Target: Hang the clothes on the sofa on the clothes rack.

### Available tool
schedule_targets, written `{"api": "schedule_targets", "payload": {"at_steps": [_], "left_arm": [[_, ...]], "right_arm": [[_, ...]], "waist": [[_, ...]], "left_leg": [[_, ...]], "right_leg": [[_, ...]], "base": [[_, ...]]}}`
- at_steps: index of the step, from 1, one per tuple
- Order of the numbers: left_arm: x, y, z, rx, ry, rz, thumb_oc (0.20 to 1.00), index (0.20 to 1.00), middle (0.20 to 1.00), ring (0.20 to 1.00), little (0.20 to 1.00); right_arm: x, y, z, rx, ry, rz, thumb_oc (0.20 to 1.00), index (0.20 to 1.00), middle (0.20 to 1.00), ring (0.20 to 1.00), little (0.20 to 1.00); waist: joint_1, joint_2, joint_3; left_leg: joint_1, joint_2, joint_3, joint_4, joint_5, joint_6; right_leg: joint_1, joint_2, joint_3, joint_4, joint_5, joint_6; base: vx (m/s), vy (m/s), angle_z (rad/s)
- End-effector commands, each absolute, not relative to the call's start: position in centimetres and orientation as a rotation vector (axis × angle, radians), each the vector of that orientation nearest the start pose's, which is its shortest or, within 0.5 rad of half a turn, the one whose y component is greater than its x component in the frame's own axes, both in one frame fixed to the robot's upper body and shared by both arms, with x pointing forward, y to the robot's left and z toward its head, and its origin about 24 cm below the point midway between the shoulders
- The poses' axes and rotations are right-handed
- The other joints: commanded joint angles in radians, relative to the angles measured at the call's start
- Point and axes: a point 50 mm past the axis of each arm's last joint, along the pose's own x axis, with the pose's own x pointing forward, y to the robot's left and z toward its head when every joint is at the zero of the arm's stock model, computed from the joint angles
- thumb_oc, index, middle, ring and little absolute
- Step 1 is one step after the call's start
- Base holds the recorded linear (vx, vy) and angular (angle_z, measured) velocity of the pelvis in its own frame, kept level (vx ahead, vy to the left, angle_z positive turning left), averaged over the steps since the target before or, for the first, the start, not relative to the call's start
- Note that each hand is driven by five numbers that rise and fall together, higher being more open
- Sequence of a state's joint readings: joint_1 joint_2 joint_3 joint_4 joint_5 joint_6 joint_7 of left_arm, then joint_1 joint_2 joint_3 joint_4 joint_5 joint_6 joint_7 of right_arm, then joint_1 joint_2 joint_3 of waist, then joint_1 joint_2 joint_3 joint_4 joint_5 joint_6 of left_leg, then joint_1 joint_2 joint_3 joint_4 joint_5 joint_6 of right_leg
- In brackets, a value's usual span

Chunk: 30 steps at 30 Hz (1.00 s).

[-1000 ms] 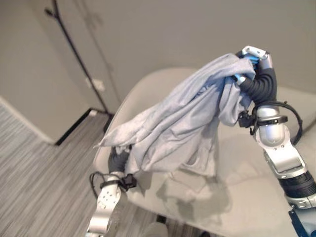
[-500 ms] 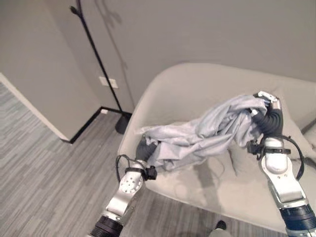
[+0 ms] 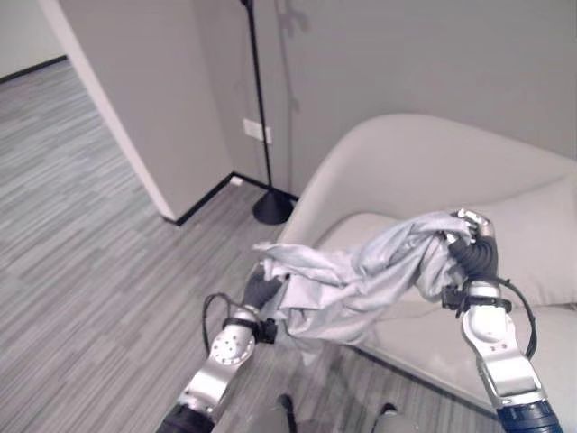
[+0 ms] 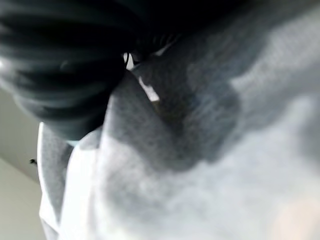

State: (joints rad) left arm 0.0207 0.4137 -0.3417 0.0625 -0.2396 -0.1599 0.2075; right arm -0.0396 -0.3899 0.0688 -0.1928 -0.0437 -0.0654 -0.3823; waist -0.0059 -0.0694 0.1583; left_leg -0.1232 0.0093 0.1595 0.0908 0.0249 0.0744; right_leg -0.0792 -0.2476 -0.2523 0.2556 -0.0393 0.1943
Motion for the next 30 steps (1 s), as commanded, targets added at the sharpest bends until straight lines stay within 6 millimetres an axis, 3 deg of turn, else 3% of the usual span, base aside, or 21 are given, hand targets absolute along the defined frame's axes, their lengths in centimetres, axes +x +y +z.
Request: {"api": "schedule_targets", "payload": {"at_steps": [1, 4, 7, 13, 15, 16, 17, 18, 19, 24, 26, 27, 28, 30], "left_arm": [[24.1, 14.5, 5.2, 0.134, -0.131, -0.188, 0.200, 0.200, 0.200, 0.200, 0.200], [24.2, 14.1, 5.2, 0.137, -0.132, -0.206, 0.200, 0.200, 0.200, 0.200, 0.200], [24.2, 14.0, 5.1, 0.109, -0.128, -0.197, 0.200, 0.200, 0.200, 0.200, 0.200], [23.8, 14.0, 5.3, 0.089, -0.140, -0.204, 0.200, 0.200, 0.200, 0.200, 0.200], [23.9, 13.7, 5.4, 0.077, -0.143, -0.206, 0.200, 0.200, 0.200, 0.200, 0.200], [23.9, 13.7, 5.4, 0.076, -0.143, -0.206, 0.200, 0.200, 0.200, 0.200, 0.200], [24.0, 13.8, 5.6, 0.064, -0.152, -0.196, 0.200, 0.200, 0.200, 0.200, 0.200], [23.9, 13.8, 5.6, 0.063, -0.152, -0.195, 0.200, 0.200, 0.200, 0.200, 0.200], [23.9, 13.8, 5.6, 0.064, -0.149, -0.190, 0.200, 0.200, 0.200, 0.200, 0.200], [24.1, 13.7, 5.2, 0.061, -0.126, -0.173, 0.200, 0.200, 0.200, 0.200, 0.200], [24.1, 13.6, 5.3, 0.061, -0.127, -0.172, 0.200, 0.200, 0.200, 0.200, 0.200], [24.3, 13.5, 5.0, 0.047, -0.115, -0.152, 0.200, 0.200, 0.200, 0.200, 0.200], [24.3, 13.4, 4.9, 0.021, -0.112, -0.145, 0.200, 0.200, 0.200, 0.200, 0.200], [24.3, 13.3, 4.8, 0.020, -0.111, -0.145, 0.200, 0.200, 0.200, 0.200, 0.200]], "right_arm": [[25.4, -20.6, 14.7, -0.376, -0.538, -0.270, 0.200, 0.200, 0.200, 0.200, 0.200], [25.4, -20.7, 14.7, -0.366, -0.544, -0.274, 0.200, 0.200, 0.200, 0.200, 0.200], [25.5, -20.2, 14.3, -0.335, -0.529, -0.251, 0.200, 0.200, 0.200, 0.200, 0.200], [25.4, -20.1, 13.9, -0.356, -0.512, -0.216, 0.200, 0.200, 0.200, 0.200, 0.200], [25.5, -20.2, 13.9, -0.368, -0.513, -0.218, 0.200, 0.200, 0.200, 0.200, 0.200], [25.5, -20.2, 14.0, -0.368, -0.514, -0.219, 0.200, 0.200, 0.200, 0.200, 0.200], [25.6, -20.3, 14.2, -0.385, -0.524, -0.223, 0.200, 0.200, 0.200, 0.200, 0.200], [25.6, -20.3, 14.2, -0.385, -0.524, -0.223, 0.200, 0.200, 0.200, 0.200, 0.200], [25.6, -20.3, 14.4, -0.384, -0.535, -0.224, 0.200, 0.200, 0.200, 0.200, 0.200], [25.5, -20.7, 14.6, -0.354, -0.537, -0.236, 0.200, 0.200, 0.200, 0.200, 0.200], [25.5, -20.7, 14.6, -0.355, -0.538, -0.236, 0.200, 0.200, 0.200, 0.200, 0.200], [25.6, -20.3, 14.4, -0.330, -0.525, -0.218, 0.200, 0.200, 0.200, 0.200, 0.200], [25.6, -20.1, 14.2, -0.314, -0.516, -0.206, 0.200, 0.200, 0.200, 0.200, 0.200], [25.6, -20.1, 14.2, -0.315, -0.515, -0.205, 0.200, 0.200, 0.200, 0.200, 0.200]], "waist": [[-0.027, -0.002, -0.080], [-0.022, -0.014, -0.097], [-0.020, -0.036, -0.110], [-0.012, -0.039, -0.101], [-0.018, -0.042, -0.081], [-0.019, -0.041, -0.081], [-0.017, -0.039, -0.080], [-0.018, -0.038, -0.081], [-0.013, -0.034, -0.088], [-0.017, -0.011, -0.081], [-0.017, -0.007, -0.080], [-0.015, 0.019, -0.080], [-0.008, 0.040, -0.080], [-0.010, 0.039, -0.082]], "left_leg": [[0.182, 0.016, -0.030, -0.132, -0.100, -0.056], [0.176, -0.006, -0.018, -0.140, -0.087, -0.055], [0.161, -0.024, -0.019, -0.104, -0.109, -0.059], [0.113, -0.027, -0.003, 0.019, -0.150, -0.071], [0.063, 0.017, 0.025, 0.098, -0.151, -0.092], [0.059, 0.018, 0.024, 0.104, -0.153, -0.093], [0.048, 0.065, 0.023, 0.100, -0.135, -0.102], [0.049, 0.066, 0.023, 0.097, -0.133, -0.103], [0.056, 0.124, -0.005, 0.046, -0.087, -0.118], [0.046, 0.312, -0.048, -0.110, 0.106, -0.179], [0.051, 0.316, -0.047, -0.119, 0.112, -0.182], [0.034, 0.385, -0.093, -0.147, 0.176, -0.227], [0.014, 0.403, -0.139, -0.124, 0.207, -0.253], [0.015, 0.403, -0.142, -0.120, 0.198, -0.256]], "right_leg": [[0.007, 0.118, 0.035, -0.013, 0.027, -0.070], [0.028, 0.169, 0.043, -0.027, -0.016, -0.112], [0.083, 0.193, 0.090, -0.153, -0.021, -0.121], [0.125, 0.189, 0.096, -0.250, 0.010, -0.128], [0.134, 0.164, 0.069, -0.255, 0.012, -0.129], [0.133, 0.165, 0.068, -0.255, 0.011, -0.130], [0.132, 0.144, 0.061, -0.250, 0.010, -0.125], [0.131, 0.145, 0.060, -0.250, 0.010, -0.125], [0.129, 0.130, 0.062, -0.243, 0.001, -0.119], [0.130, 0.079, 0.077, -0.188, -0.049, -0.100], [0.127, 0.083, 0.078, -0.182, -0.053, -0.102], [0.137, 0.043, 0.115, -0.167, -0.071, -0.075], [0.149, 0.013, 0.142, -0.169, -0.059, -0.058], [0.155, 0.013, 0.138, -0.170, -0.065, -0.058]], "base": [[-0.06, 0.087, 0.00], [-0.07, 0.021, 0.03], [-0.01, -0.071, -0.14], [-0.01, -0.026, -0.17], [-0.05, 0.044, 0.14], [-0.01, 0.120, 0.43], [0.01, 0.087, 0.43], [0.08, 0.198, 0.49], [0.11, 0.176, 0.30], [0.14, 0.243, 0.24], [0.16, 0.269, -0.01], [0.44, 0.771, -0.07], [0.47, 0.767, 0.10], [0.22, 0.319, -0.09]]}}
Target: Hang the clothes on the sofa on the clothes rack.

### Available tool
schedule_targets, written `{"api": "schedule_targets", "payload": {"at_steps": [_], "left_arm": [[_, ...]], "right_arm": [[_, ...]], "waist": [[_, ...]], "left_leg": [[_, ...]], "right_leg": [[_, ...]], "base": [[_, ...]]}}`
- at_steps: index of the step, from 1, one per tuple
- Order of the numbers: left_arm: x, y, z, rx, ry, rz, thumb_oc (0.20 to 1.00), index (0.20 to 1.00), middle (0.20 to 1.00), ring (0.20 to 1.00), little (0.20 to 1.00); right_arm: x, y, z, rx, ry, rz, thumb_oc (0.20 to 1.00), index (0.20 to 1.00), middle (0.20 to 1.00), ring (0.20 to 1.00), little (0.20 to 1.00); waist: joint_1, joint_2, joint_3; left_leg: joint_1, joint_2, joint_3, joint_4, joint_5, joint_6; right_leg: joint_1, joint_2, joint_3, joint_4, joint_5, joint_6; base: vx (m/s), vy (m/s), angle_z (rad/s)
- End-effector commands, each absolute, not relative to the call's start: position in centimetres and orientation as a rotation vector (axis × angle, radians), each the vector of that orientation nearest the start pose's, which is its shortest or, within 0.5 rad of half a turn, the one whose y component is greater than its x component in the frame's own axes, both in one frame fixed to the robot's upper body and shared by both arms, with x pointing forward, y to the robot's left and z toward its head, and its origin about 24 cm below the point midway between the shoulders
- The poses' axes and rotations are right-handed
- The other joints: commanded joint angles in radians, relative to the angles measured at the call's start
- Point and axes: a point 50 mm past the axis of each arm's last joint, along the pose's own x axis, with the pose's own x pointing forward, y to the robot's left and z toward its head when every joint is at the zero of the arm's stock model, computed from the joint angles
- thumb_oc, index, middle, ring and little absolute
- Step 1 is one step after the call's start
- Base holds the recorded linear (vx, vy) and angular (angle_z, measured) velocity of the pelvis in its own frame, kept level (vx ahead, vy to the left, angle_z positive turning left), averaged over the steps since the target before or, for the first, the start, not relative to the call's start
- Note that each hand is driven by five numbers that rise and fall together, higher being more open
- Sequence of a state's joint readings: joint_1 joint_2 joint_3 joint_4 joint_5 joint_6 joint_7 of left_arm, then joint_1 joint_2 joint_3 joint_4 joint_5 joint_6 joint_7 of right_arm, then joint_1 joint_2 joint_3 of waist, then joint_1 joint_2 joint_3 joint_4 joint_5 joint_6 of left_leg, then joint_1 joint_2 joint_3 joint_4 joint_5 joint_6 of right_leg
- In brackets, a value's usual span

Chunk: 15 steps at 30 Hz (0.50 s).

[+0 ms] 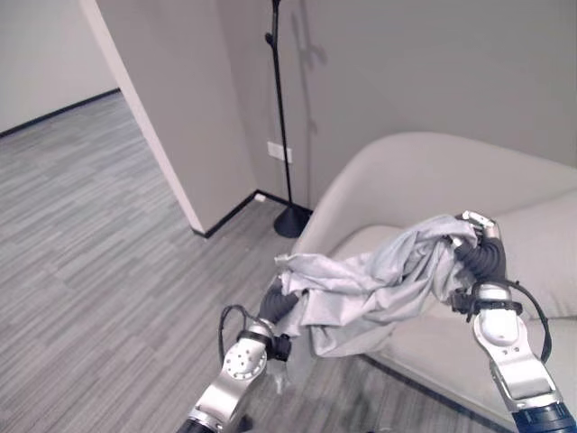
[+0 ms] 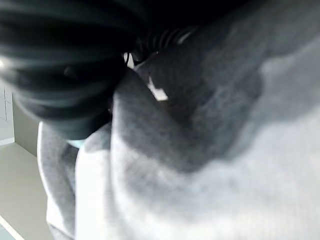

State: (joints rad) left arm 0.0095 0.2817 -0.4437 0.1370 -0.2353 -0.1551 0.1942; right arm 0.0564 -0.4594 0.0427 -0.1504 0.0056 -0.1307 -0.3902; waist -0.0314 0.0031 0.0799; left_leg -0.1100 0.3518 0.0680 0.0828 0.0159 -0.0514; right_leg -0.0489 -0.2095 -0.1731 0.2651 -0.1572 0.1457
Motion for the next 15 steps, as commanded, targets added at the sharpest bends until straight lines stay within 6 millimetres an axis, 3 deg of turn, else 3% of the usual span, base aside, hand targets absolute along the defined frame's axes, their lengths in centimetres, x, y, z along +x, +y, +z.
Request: {"api": "schedule_targets", "payload": {"at_steps": [1, 2, 4, 6, 8, 9, 10, 11, 12, 15], "left_arm": [[24.3, 13.0, 4.5, 0.009, -0.096, -0.157, 0.200, 0.200, 0.200, 0.200, 0.200], [24.2, 12.8, 4.2, 0.015, -0.082, -0.173, 0.200, 0.200, 0.200, 0.200, 0.200], [24.1, 12.5, 3.9, 0.022, -0.064, -0.203, 0.200, 0.200, 0.200, 0.200, 0.200], [24.2, 12.8, 4.2, 0.060, -0.074, -0.223, 0.200, 0.200, 0.200, 0.200, 0.200], [24.4, 13.8, 4.9, 0.122, -0.102, -0.221, 0.200, 0.200, 0.200, 0.200, 0.200], [24.4, 13.8, 4.9, 0.124, -0.102, -0.220, 0.200, 0.200, 0.200, 0.200, 0.200], [24.4, 14.1, 5.2, 0.135, -0.113, -0.219, 0.200, 0.200, 0.200, 0.200, 0.200], [24.3, 14.8, 5.2, 0.155, -0.105, -0.198, 0.200, 0.200, 0.200, 0.200, 0.200], [24.3, 14.8, 5.3, 0.156, -0.105, -0.197, 0.200, 0.200, 0.200, 0.200, 0.200], [23.8, 15.1, 4.9, 0.183, -0.083, -0.219, 0.200, 0.200, 0.200, 0.200, 0.200]], "right_arm": [[25.4, -19.8, 13.8, -0.312, -0.495, -0.180, 0.200, 0.200, 0.200, 0.200, 0.200], [25.2, -20.1, 13.5, -0.318, -0.478, -0.187, 0.200, 0.200, 0.200, 0.200, 0.200], [24.7, -20.6, 12.4, -0.322, -0.424, -0.213, 0.200, 0.200, 0.200, 0.200, 0.200], [24.6, -20.5, 12.0, -0.306, -0.401, -0.218, 0.200, 0.200, 0.200, 0.200, 0.200], [25.0, -20.0, 12.1, -0.295, -0.409, -0.208, 0.200, 0.200, 0.200, 0.200, 0.200], [25.0, -20.0, 12.1, -0.294, -0.410, -0.207, 0.200, 0.200, 0.200, 0.200, 0.200], [25.2, -19.5, 12.2, -0.287, -0.413, -0.197, 0.200, 0.200, 0.200, 0.200, 0.200], [25.6, -18.6, 12.3, -0.280, -0.422, -0.172, 0.200, 0.200, 0.200, 0.200, 0.200], [25.6, -18.6, 12.3, -0.280, -0.422, -0.171, 0.200, 0.200, 0.200, 0.200, 0.200], [25.3, -18.5, 12.0, -0.286, -0.416, -0.152, 0.200, 0.200, 0.200, 0.200, 0.200]], "waist": [[0.016, -0.023, -0.012], [0.006, -0.020, -0.017], [0.000, -0.040, -0.021], [0.002, -0.055, -0.023], [0.015, -0.061, -0.019], [0.015, -0.066, -0.020], [0.022, -0.061, -0.015], [0.030, -0.059, -0.006], [0.029, -0.061, -0.002], [0.014, -0.062, -0.006]], "left_leg": [[-0.027, 0.039, -0.087, -0.052, 0.136, -0.134], [-0.046, 0.022, -0.070, -0.016, 0.092, -0.140], [-0.100, -0.036, -0.033, 0.094, 0.018, -0.129], [-0.110, -0.084, -0.001, 0.112, -0.018, -0.099], [-0.098, -0.120, 0.027, 0.089, -0.038, -0.052], [-0.099, -0.125, 0.030, 0.088, -0.037, -0.049], [-0.087, -0.137, 0.045, 0.080, -0.042, -0.031], [-0.042, -0.170, 0.088, 0.041, -0.054, 0.003], [-0.035, -0.173, 0.090, 0.036, -0.052, 0.003], [0.035, -0.224, 0.111, -0.029, -0.058, 0.034]], "right_leg": [[0.152, -0.065, 0.069, -0.207, 0.078, 0.012], [0.174, -0.095, 0.062, -0.226, 0.097, 0.024], [0.204, -0.166, 0.047, -0.252, 0.193, 0.046], [0.168, -0.210, 0.043, -0.216, 0.282, 0.044], [0.117, -0.254, -0.003, -0.155, 0.387, 0.028], [0.113, -0.259, -0.001, -0.155, 0.389, 0.030], [0.095, -0.281, -0.043, -0.120, 0.420, 0.020], [0.079, -0.304, -0.140, -0.049, 0.400, 0.001], [0.081, -0.307, -0.138, -0.044, 0.395, 0.001], [0.029, -0.202, -0.113, 0.022, 0.296, -0.027]], "base": [[0.32, 0.513, -0.45], [0.44, 0.713, -0.40], [0.32, 0.550, 0.11], [0.23, 0.457, 0.27], [0.17, 0.387, 0.02], [0.09, 0.288, -0.16], [0.13, 0.517, -0.16], [0.13, 0.506, -0.25], [0.16, 0.525, -0.37], [0.18, 0.351, -0.27]]}}
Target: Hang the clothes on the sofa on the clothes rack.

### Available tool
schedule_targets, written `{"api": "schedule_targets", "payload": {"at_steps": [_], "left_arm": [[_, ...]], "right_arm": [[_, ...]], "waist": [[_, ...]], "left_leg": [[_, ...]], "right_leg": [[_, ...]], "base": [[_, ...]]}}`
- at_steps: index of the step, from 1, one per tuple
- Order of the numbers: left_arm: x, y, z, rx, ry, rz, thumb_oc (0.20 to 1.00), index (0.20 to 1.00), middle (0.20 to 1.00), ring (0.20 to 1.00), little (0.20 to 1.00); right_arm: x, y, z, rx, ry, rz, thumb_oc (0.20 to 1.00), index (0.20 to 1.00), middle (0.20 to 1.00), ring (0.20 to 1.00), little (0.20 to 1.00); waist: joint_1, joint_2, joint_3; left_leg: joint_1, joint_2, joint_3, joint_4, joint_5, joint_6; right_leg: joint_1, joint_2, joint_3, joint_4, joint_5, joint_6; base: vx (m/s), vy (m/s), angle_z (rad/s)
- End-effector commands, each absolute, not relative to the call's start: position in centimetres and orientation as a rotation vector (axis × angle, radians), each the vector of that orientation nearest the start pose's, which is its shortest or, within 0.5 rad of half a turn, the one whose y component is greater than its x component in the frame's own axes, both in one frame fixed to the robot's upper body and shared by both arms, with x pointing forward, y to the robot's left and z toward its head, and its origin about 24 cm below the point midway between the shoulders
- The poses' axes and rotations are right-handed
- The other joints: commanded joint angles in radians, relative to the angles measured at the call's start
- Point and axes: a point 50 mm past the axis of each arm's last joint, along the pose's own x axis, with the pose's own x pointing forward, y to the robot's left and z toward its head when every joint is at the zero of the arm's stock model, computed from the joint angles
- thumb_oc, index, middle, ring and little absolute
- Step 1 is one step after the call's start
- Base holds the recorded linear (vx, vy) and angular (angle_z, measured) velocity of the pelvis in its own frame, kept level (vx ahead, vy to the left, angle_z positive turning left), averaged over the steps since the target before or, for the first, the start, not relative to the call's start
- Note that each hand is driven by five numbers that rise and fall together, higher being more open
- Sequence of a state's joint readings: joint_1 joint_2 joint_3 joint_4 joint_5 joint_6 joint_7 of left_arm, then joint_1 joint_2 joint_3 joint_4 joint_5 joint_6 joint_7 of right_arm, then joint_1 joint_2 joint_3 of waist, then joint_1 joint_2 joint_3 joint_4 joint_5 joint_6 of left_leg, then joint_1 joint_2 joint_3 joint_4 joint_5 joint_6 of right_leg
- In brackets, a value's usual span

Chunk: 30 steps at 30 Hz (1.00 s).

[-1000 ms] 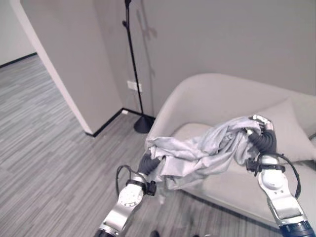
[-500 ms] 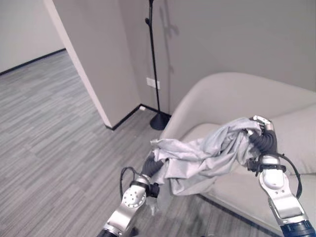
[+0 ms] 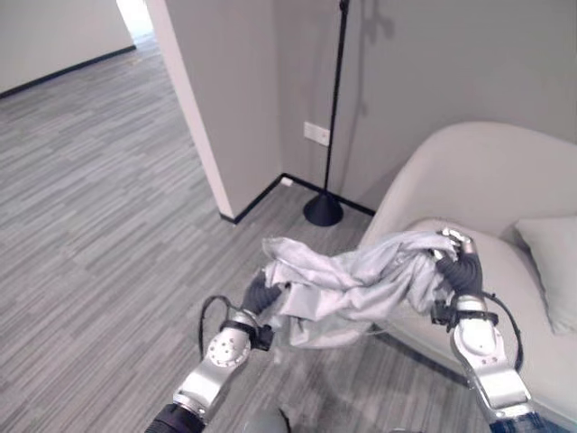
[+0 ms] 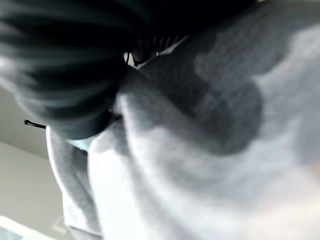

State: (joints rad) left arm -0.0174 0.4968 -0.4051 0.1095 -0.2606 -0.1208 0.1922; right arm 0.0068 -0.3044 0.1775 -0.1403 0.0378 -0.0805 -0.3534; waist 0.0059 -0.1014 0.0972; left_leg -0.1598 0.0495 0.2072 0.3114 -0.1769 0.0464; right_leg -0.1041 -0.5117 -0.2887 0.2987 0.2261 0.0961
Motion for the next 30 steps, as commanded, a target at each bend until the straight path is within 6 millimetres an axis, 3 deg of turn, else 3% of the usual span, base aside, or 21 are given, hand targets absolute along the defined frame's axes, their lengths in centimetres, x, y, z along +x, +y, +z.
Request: {"api": "schedule_targets", "payload": {"at_steps": [1, 2, 4, 8, 10, 11, 14, 15, 17, 18, 19, 20, 21, 22, 23, 24, 25, 27, 28, 30], "left_arm": [[23.5, 14.8, 4.6, 0.190, -0.076, -0.245, 0.200, 0.200, 0.200, 0.200, 0.200], [23.5, 14.8, 4.6, 0.189, -0.076, -0.245, 0.200, 0.200, 0.200, 0.200, 0.200], [23.6, 14.4, 4.6, 0.180, -0.074, -0.255, 0.200, 0.200, 0.200, 0.200, 0.200], [23.7, 12.9, 4.2, 0.143, -0.067, -0.296, 0.200, 0.200, 0.200, 0.200, 0.200], [23.8, 12.4, 4.3, 0.135, -0.069, -0.310, 0.200, 0.200, 0.200, 0.200, 0.200], [24.0, 11.9, 4.6, 0.143, -0.089, -0.339, 0.200, 0.200, 0.200, 0.200, 0.200], [24.0, 11.3, 4.4, 0.133, -0.089, -0.355, 0.200, 0.200, 0.200, 0.200, 0.200], [24.0, 11.2, 4.3, 0.117, -0.083, -0.344, 0.200, 0.200, 0.200, 0.200, 0.200], [24.3, 10.8, 4.9, 0.088, -0.104, -0.351, 0.200, 0.200, 0.200, 0.200, 0.200], [24.4, 10.8, 4.9, 0.088, -0.105, -0.351, 0.200, 0.200, 0.200, 0.200, 0.200], [24.5, 11.1, 5.2, 0.085, -0.120, -0.347, 0.200, 0.200, 0.200, 0.200, 0.200], [24.5, 11.2, 5.4, 0.080, -0.125, -0.341, 0.200, 0.200, 0.200, 0.200, 0.200], [24.4, 11.2, 5.4, 0.080, -0.125, -0.341, 0.200, 0.200, 0.200, 0.200, 0.200], [24.5, 11.1, 5.3, 0.059, -0.115, -0.336, 0.200, 0.200, 0.200, 0.200, 0.200], [24.5, 10.9, 5.3, 0.056, -0.112, -0.343, 0.200, 0.200, 0.200, 0.200, 0.200], [24.5, 10.9, 5.3, 0.056, -0.112, -0.343, 0.200, 0.200, 0.200, 0.200, 0.200], [24.5, 10.5, 5.6, 0.067, -0.131, -0.366, 0.200, 0.200, 0.200, 0.200, 0.200], [24.5, 10.5, 5.6, 0.067, -0.131, -0.366, 0.200, 0.200, 0.200, 0.200, 0.200], [24.6, 10.2, 5.8, 0.066, -0.145, -0.369, 0.200, 0.200, 0.200, 0.200, 0.200], [24.6, 10.0, 5.9, 0.062, -0.147, -0.371, 0.200, 0.200, 0.200, 0.200, 0.200]], "right_arm": [[25.1, -18.8, 12.3, -0.285, -0.426, -0.155, 0.200, 0.200, 0.200, 0.200, 0.200], [25.1, -18.9, 12.3, -0.285, -0.426, -0.154, 0.200, 0.200, 0.200, 0.200, 0.200], [25.2, -19.0, 12.3, -0.282, -0.425, -0.158, 0.200, 0.200, 0.200, 0.200, 0.200], [25.0, -19.3, 12.3, -0.292, -0.426, -0.170, 0.200, 0.200, 0.200, 0.200, 0.200], [24.9, -19.6, 12.2, -0.298, -0.422, -0.182, 0.200, 0.200, 0.200, 0.200, 0.200], [24.6, -20.1, 12.2, -0.309, -0.424, -0.209, 0.200, 0.200, 0.200, 0.200, 0.200], [24.5, -20.2, 11.8, -0.301, -0.409, -0.217, 0.200, 0.200, 0.200, 0.200, 0.200], [24.6, -20.1, 11.3, -0.295, -0.385, -0.215, 0.200, 0.200, 0.200, 0.200, 0.200], [24.9, -20.6, 11.5, -0.311, -0.390, -0.221, 0.200, 0.200, 0.200, 0.200, 0.200], [24.9, -20.6, 11.5, -0.310, -0.390, -0.222, 0.200, 0.200, 0.200, 0.200, 0.200], [25.0, -21.0, 11.7, -0.325, -0.395, -0.229, 0.200, 0.200, 0.200, 0.200, 0.200], [25.1, -21.1, 11.7, -0.328, -0.395, -0.233, 0.200, 0.200, 0.200, 0.200, 0.200], [25.1, -21.1, 11.7, -0.327, -0.395, -0.233, 0.200, 0.200, 0.200, 0.200, 0.200], [25.0, -21.2, 11.5, -0.330, -0.385, -0.235, 0.200, 0.200, 0.200, 0.200, 0.200], [24.9, -21.2, 11.5, -0.337, -0.381, -0.232, 0.200, 0.200, 0.200, 0.200, 0.200], [24.9, -21.2, 11.5, -0.337, -0.381, -0.232, 0.200, 0.200, 0.200, 0.200, 0.200], [24.9, -21.4, 11.6, -0.361, -0.386, -0.224, 0.200, 0.200, 0.200, 0.200, 0.200], [24.9, -21.4, 11.6, -0.361, -0.386, -0.224, 0.200, 0.200, 0.200, 0.200, 0.200], [25.0, -21.5, 11.5, -0.377, -0.385, -0.219, 0.200, 0.200, 0.200, 0.200, 0.200], [25.1, -21.6, 11.5, -0.391, -0.384, -0.218, 0.200, 0.200, 0.200, 0.200, 0.200]], "waist": [[-0.051, 0.053, -0.012], [-0.048, 0.054, -0.012], [-0.072, 0.050, 0.017], [-0.121, 0.041, 0.033], [-0.131, 0.042, 0.032], [-0.136, 0.034, 0.018], [-0.137, 0.036, -0.003], [-0.139, 0.043, -0.022], [-0.133, 0.041, -0.020], [-0.133, 0.042, -0.020], [-0.122, 0.023, -0.014], [-0.112, 0.010, -0.010], [-0.109, 0.018, -0.006], [-0.102, 0.005, -0.005], [-0.096, 0.006, -0.002], [-0.095, 0.006, -0.001], [-0.092, 0.006, -0.014], [-0.093, 0.003, -0.015], [-0.090, 0.015, -0.023], [-0.088, 0.020, -0.025]], "left_leg": [[0.147, 0.045, -0.008, -0.297, 0.119, -0.051], [0.150, 0.047, -0.004, -0.300, 0.118, -0.053], [0.203, 0.017, 0.000, -0.311, 0.096, -0.043], [0.284, -0.039, -0.011, -0.345, 0.064, -0.022], [0.297, -0.046, -0.019, -0.351, 0.058, -0.019], [0.309, -0.065, -0.032, -0.349, 0.035, -0.016], [0.330, -0.066, -0.030, -0.326, -0.006, -0.020], [0.333, -0.058, -0.023, -0.288, -0.027, -0.032], [0.238, -0.010, 0.021, 0.004, 0.045, -0.118], [0.229, -0.006, 0.019, 0.018, 0.040, -0.120], [0.159, 0.037, 0.057, 0.186, 0.134, -0.166], [0.124, 0.057, 0.073, 0.251, 0.164, -0.173], [0.118, 0.072, 0.069, 0.275, 0.152, -0.180], [0.085, 0.135, 0.122, 0.290, 0.172, -0.169], [0.077, 0.165, 0.137, 0.261, 0.157, -0.158], [0.080, 0.164, 0.139, 0.260, 0.156, -0.158], [0.082, 0.148, 0.120, 0.055, 0.107, -0.128], [0.089, 0.141, 0.121, 0.041, 0.113, -0.126], [0.079, 0.150, 0.073, -0.103, 0.150, -0.134], [0.086, 0.156, 0.047, -0.185, 0.203, -0.143]], "right_leg": [[-0.011, 0.247, 0.008, -0.003, -0.200, -0.002], [-0.013, 0.249, 0.011, 0.001, -0.203, -0.003], [-0.076, 0.330, 0.017, -0.032, -0.204, 0.002], [-0.150, 0.406, -0.010, -0.103, -0.154, 0.014], [-0.164, 0.411, -0.004, -0.102, -0.146, 0.014], [-0.129, 0.415, -0.006, -0.149, -0.163, 0.001], [-0.091, 0.424, -0.010, -0.153, -0.186, -0.024], [-0.062, 0.436, -0.011, -0.173, -0.205, -0.034], [0.025, 0.435, -0.015, -0.236, -0.206, -0.049], [0.025, 0.439, -0.017, -0.240, -0.204, -0.052], [0.071, 0.432, -0.027, -0.281, -0.206, -0.069], [0.097, 0.428, -0.024, -0.298, -0.212, -0.076], [0.102, 0.441, -0.023, -0.302, -0.213, -0.080], [0.136, 0.431, -0.027, -0.324, -0.219, -0.084], [0.152, 0.429, -0.025, -0.329, -0.227, -0.084], [0.153, 0.428, -0.024, -0.329, -0.227, -0.083], [0.161, 0.409, -0.011, -0.327, -0.238, -0.062], [0.161, 0.404, -0.011, -0.326, -0.239, -0.060], [0.171, 0.402, 0.008, -0.321, -0.253, -0.054], [0.175, 0.400, 0.018, -0.317, -0.259, -0.052]], "base": [[0.20, 0.352, -0.51], [0.18, 0.320, -0.58], [0.11, 0.142, -0.40], [0.19, 0.121, -0.14], [0.22, 0.039, 0.22], [0.15, -0.029, 0.47], [0.22, -0.030, 0.44], [0.38, -0.102, 0.37], [0.24, -0.116, 0.16], [0.12, -0.126, 0.08], [0.12, -0.112, -0.03], [0.13, -0.116, -0.12], [0.13, -0.064, -0.26], [0.14, -0.011, -0.18], [0.14, 0.002, -0.20], [0.19, 0.167, -0.23], [0.14, 0.150, -0.34], [0.12, 0.138, -0.14], [0.15, 0.187, 0.08], [0.15, 0.188, -0.04]]}}
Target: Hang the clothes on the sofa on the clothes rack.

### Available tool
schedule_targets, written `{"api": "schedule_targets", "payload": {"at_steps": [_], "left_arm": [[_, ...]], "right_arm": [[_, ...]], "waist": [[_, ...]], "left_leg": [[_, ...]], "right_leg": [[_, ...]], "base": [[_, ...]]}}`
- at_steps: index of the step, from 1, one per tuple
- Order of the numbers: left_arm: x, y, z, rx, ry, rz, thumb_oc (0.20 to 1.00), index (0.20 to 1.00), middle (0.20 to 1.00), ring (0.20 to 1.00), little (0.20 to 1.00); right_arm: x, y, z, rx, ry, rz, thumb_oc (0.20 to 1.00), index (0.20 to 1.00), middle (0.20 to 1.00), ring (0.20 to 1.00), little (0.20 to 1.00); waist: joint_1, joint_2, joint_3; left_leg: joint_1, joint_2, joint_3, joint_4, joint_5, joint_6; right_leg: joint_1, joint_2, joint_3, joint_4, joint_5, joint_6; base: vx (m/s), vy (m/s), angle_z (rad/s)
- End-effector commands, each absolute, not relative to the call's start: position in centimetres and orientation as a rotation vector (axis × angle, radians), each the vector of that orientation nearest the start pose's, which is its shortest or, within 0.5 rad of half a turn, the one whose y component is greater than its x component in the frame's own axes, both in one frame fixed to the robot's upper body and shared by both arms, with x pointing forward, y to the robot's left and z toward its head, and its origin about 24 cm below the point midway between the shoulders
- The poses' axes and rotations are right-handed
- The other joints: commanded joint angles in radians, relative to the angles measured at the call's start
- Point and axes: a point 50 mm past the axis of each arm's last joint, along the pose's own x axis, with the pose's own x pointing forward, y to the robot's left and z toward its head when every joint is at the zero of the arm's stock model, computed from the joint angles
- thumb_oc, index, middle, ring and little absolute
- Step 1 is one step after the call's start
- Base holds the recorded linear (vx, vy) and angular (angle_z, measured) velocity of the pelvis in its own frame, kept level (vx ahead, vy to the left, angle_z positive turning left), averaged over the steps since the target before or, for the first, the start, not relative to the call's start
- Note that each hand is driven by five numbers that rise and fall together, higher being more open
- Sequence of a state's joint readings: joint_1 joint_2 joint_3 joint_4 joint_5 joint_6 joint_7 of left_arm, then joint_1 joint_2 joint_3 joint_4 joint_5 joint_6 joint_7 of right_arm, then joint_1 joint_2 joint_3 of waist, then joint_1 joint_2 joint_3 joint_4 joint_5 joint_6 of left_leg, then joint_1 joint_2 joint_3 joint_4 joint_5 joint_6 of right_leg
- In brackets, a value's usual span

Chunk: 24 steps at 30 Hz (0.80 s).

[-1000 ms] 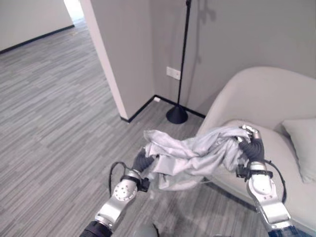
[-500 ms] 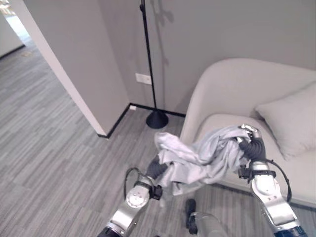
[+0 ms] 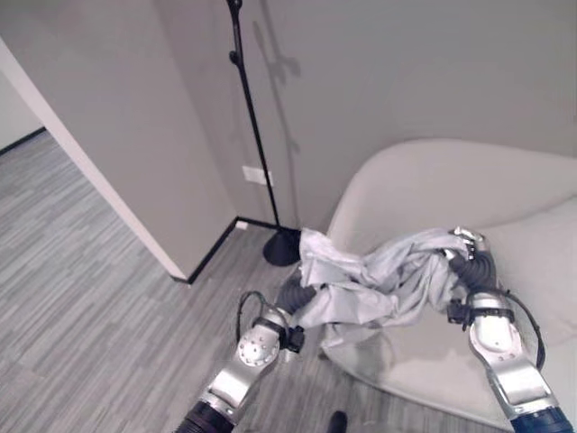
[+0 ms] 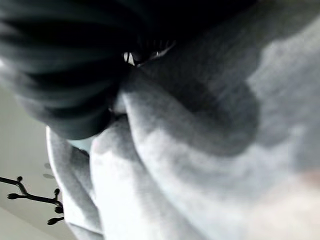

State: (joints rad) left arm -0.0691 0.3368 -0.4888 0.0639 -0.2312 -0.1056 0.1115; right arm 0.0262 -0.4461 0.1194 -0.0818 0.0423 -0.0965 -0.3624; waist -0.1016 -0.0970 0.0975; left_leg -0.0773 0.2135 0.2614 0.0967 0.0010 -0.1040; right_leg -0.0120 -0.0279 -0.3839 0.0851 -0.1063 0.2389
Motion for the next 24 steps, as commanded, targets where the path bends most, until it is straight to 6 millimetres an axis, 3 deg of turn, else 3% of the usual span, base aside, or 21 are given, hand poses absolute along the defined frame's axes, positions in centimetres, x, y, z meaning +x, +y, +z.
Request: {"api": "schedule_targets", "payload": {"at_steps": [1, 5, 9, 14, 16, 17, 18, 19, 21, 22, 23, 24], "left_arm": [[24.7, 9.8, 6.0, 0.057, -0.155, -0.364, 0.200, 0.200, 0.200, 0.200, 0.200], [24.9, 9.7, 6.2, 0.064, -0.172, -0.345, 0.200, 0.200, 0.200, 0.200, 0.200], [25.0, 9.6, 6.0, 0.069, -0.172, -0.341, 0.200, 0.200, 0.200, 0.200, 0.200], [24.9, 8.9, 5.7, 0.115, -0.161, -0.403, 0.200, 0.200, 0.200, 0.200, 0.200], [25.0, 8.6, 6.0, 0.170, -0.183, -0.431, 0.200, 0.200, 0.200, 0.200, 0.200], [25.0, 8.7, 6.1, 0.178, -0.185, -0.431, 0.200, 0.200, 0.200, 0.200, 0.200], [24.9, 8.5, 5.9, 0.185, -0.176, -0.441, 0.200, 0.200, 0.200, 0.200, 0.200], [25.0, 8.8, 5.5, 0.211, -0.142, -0.444, 0.200, 0.200, 0.200, 0.200, 0.200], [24.8, 8.8, 4.9, 0.223, -0.106, -0.469, 0.200, 0.200, 0.200, 0.200, 0.200], [24.8, 8.8, 4.9, 0.223, -0.106, -0.469, 0.200, 0.200, 0.200, 0.200, 0.200], [24.5, 9.0, 4.9, 0.232, -0.102, -0.494, 0.200, 0.200, 0.200, 0.200, 0.200], [24.3, 9.3, 4.9, 0.232, -0.099, -0.493, 0.200, 0.200, 0.200, 0.200, 0.200]], "right_arm": [[25.3, -21.7, 11.6, -0.418, -0.386, -0.217, 0.200, 0.200, 0.200, 0.200, 0.200], [25.6, -21.8, 11.8, -0.433, -0.396, -0.213, 0.200, 0.200, 0.200, 0.200, 0.200], [25.5, -21.9, 11.7, -0.458, -0.388, -0.206, 0.200, 0.200, 0.200, 0.200, 0.200], [25.2, -22.3, 11.2, -0.486, -0.358, -0.230, 0.200, 0.200, 0.200, 0.200, 0.200], [25.8, -21.4, 11.1, -0.461, -0.360, -0.235, 0.200, 0.200, 0.200, 0.200, 0.200], [25.9, -20.9, 11.0, -0.436, -0.358, -0.219, 0.200, 0.200, 0.200, 0.200, 0.200], [26.1, -20.2, 10.2, -0.320, -0.315, -0.190, 0.200, 0.200, 0.200, 0.200, 0.200], [26.5, -18.6, 8.7, -0.055, -0.215, -0.117, 0.200, 0.200, 0.200, 0.200, 0.200], [26.0, -17.3, 7.1, 0.132, -0.129, -0.026, 0.200, 0.200, 0.200, 0.200, 0.200], [26.0, -17.3, 7.1, 0.132, -0.129, -0.026, 0.200, 0.200, 0.200, 0.200, 0.200], [25.2, -17.1, 5.6, 0.344, -0.061, 0.007, 0.200, 0.200, 0.200, 0.200, 0.200], [24.9, -17.3, 4.7, 0.372, -0.021, 0.003, 0.200, 0.200, 0.200, 0.200, 0.200]], "waist": [[0.028, 0.023, -0.025], [0.040, 0.035, -0.029], [0.046, 0.048, -0.045], [0.047, 0.041, -0.071], [0.051, 0.033, -0.071], [0.054, 0.030, -0.068], [0.054, 0.027, -0.064], [0.058, 0.021, -0.054], [0.061, 0.019, -0.050], [0.061, 0.019, -0.050], [0.063, 0.012, -0.050], [0.062, 0.011, -0.056]], "left_leg": [[-0.006, 0.030, -0.058, -0.049, 0.095, -0.009], [0.001, 0.093, -0.105, -0.136, 0.173, -0.047], [0.019, 0.099, -0.104, -0.148, 0.158, -0.056], [0.015, 0.027, -0.072, -0.098, 0.088, -0.023], [0.036, -0.048, -0.040, -0.111, 0.043, 0.035], [0.045, -0.059, -0.031, -0.117, 0.037, 0.047], [0.063, -0.073, -0.019, -0.123, 0.026, 0.058], [0.079, -0.089, 0.003, -0.137, 0.023, 0.076], [0.095, -0.103, 0.011, -0.148, 0.015, 0.083], [0.094, -0.103, 0.011, -0.148, 0.015, 0.083], [0.101, -0.116, 0.004, -0.149, 0.007, 0.083], [0.098, -0.122, 0.000, -0.151, 0.009, 0.084]], "right_leg": [[0.100, -0.088, 0.133, -0.096, 0.059, -0.187], [0.132, -0.097, 0.164, -0.097, 0.041, -0.167], [0.162, -0.117, 0.177, -0.105, 0.037, -0.146], [0.167, -0.199, 0.186, -0.086, 0.060, -0.109], [0.120, -0.258, 0.206, -0.013, 0.102, -0.086], [0.099, -0.267, 0.214, 0.023, 0.104, -0.085], [0.079, -0.277, 0.216, 0.069, 0.122, -0.083], [0.037, -0.296, 0.215, 0.133, 0.170, -0.084], [0.029, -0.311, 0.190, 0.146, 0.190, -0.077], [0.029, -0.311, 0.190, 0.146, 0.191, -0.077], [0.042, -0.316, 0.188, 0.138, 0.216, -0.065], [0.046, -0.315, 0.192, 0.127, 0.234, -0.060]], "base": [[0.17, 0.205, 0.12], [0.17, 0.189, -0.09], [0.23, 0.269, -0.23], [0.19, 0.302, -0.03], [0.16, 0.457, 0.09], [0.10, 0.332, -0.15], [0.05, 0.231, -0.37], [0.04, 0.205, -0.44], [0.02, 0.109, -0.46], [0.06, 0.039, -0.31], [0.06, 0.025, 0.06], [0.10, 0.033, 0.19]]}}
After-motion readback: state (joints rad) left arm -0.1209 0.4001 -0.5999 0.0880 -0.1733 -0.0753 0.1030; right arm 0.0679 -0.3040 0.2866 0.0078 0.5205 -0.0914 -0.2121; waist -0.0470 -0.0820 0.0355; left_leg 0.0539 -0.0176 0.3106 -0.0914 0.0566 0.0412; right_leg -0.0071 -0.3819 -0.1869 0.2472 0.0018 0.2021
